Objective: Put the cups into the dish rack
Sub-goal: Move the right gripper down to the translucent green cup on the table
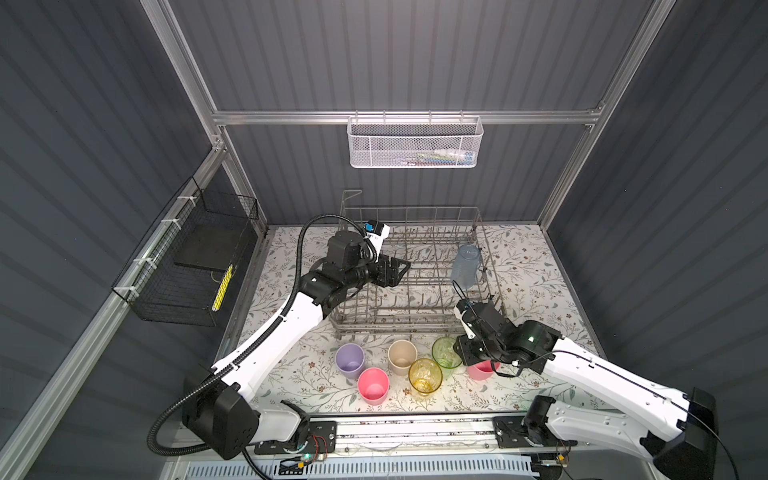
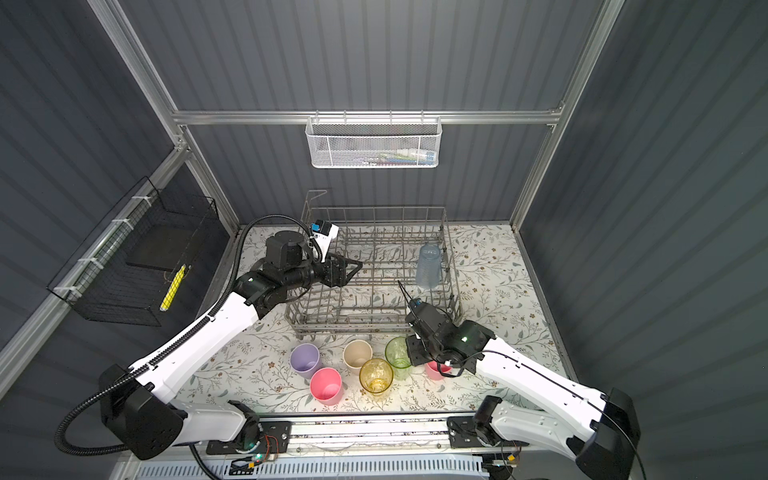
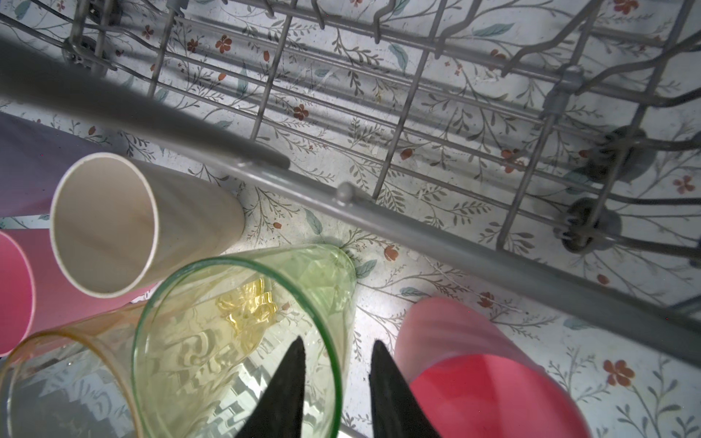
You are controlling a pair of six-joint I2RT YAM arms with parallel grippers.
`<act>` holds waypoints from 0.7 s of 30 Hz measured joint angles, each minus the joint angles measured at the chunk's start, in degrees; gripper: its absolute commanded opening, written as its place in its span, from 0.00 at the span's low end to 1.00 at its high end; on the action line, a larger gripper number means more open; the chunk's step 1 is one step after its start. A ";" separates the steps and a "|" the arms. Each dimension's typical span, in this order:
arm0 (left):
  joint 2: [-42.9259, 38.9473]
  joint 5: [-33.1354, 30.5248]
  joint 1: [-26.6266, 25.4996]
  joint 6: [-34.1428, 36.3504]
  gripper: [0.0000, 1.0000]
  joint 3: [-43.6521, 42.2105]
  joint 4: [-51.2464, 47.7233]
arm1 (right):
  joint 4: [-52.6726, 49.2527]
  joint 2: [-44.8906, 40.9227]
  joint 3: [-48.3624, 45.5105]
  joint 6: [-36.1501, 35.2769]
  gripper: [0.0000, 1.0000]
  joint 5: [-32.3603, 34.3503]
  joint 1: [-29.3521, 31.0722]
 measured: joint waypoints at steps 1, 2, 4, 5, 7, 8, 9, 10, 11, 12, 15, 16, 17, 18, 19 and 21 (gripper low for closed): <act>0.00 0.00 0.00 0.00 0.78 0.00 0.00 | 0.13 0.28 -0.02 0.11 0.28 0.26 0.04; 0.00 0.00 0.02 0.00 0.78 0.00 0.00 | 0.24 0.48 -0.02 0.22 0.27 0.42 0.04; 0.00 0.00 0.00 -0.02 0.78 0.00 0.00 | 0.42 1.05 -0.02 0.37 0.25 0.68 0.04; 0.00 0.00 0.00 -0.04 0.78 0.00 0.00 | 0.48 1.33 -0.02 0.42 0.23 0.72 0.04; 0.00 0.00 0.02 -0.22 0.78 0.00 0.00 | 0.59 1.88 -0.02 0.50 0.19 0.94 0.04; 0.00 0.00 0.02 -0.24 0.78 0.00 0.00 | 0.66 2.01 -0.02 0.57 0.18 1.11 0.04; 0.00 0.00 0.02 -0.24 0.78 0.00 0.00 | 0.72 2.10 -0.02 0.59 0.14 1.33 0.04; 0.00 0.00 0.02 -0.24 0.78 0.00 0.00 | 0.70 2.16 -0.02 0.48 0.12 1.53 0.04; 0.00 0.00 0.02 -0.24 0.78 0.00 0.00 | 0.66 2.19 -0.02 0.48 0.11 1.79 0.11; 0.00 0.00 0.02 -0.24 0.78 0.00 0.00 | 0.35 2.25 -0.02 0.48 0.10 2.14 0.11; 0.00 0.00 0.02 -0.26 0.78 0.00 0.00 | -0.07 2.49 0.00 0.50 0.07 2.64 0.17; 0.00 0.00 0.02 -0.26 0.78 0.00 0.00 | -0.31 2.58 0.00 0.50 0.06 2.78 0.17; 0.00 0.00 0.02 -0.26 0.78 0.00 0.00 | -0.52 2.60 0.11 0.50 0.05 2.82 0.17; 0.00 -0.02 0.00 -0.26 0.78 0.00 0.00 | -0.83 2.58 0.22 0.48 0.05 2.97 0.17; 0.00 -0.02 0.00 -0.26 0.78 0.00 0.00 | -1.31 2.58 0.46 0.50 0.04 3.08 0.20; 0.00 0.00 0.02 -0.26 0.78 0.00 0.00 | -2.64 2.54 1.33 0.46 0.03 3.50 0.20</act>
